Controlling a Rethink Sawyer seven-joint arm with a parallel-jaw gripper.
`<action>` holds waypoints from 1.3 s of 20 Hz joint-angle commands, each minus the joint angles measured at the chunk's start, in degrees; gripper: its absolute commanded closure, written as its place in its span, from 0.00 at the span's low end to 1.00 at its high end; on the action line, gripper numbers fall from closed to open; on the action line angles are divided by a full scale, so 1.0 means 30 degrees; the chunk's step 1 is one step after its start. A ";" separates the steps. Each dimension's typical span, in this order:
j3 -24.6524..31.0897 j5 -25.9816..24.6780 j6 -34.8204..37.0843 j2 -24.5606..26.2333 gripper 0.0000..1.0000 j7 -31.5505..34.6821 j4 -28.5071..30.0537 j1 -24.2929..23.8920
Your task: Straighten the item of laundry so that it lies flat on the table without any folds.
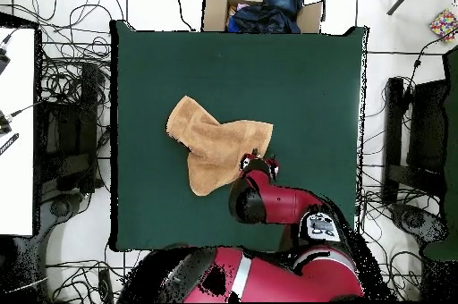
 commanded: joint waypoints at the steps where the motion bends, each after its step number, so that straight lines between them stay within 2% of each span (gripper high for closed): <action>1: 0.2417 -0.0773 0.0030 -0.0532 0.00 0.2233 -0.0555 -0.0575; 5: 0.2913 -0.1058 0.0836 -0.1505 0.00 0.2226 0.0204 -0.0975; 10: 0.1589 -0.0147 0.0329 -0.2361 0.00 0.2911 0.1484 0.0349; 12: 0.1638 0.0046 0.0229 -0.2405 0.00 0.3114 0.1592 0.0441; 15: 0.1847 0.0358 0.0034 -0.2023 0.00 0.3350 0.1428 0.0524; 19: 0.2416 0.0715 -0.0643 -0.0435 0.00 0.3707 0.0865 0.0637; 23: 0.1362 0.1868 -0.1042 -0.0290 0.00 0.3877 0.0669 0.2017; 26: 0.1299 0.1939 -0.1227 0.0019 0.00 0.3626 0.0351 0.2047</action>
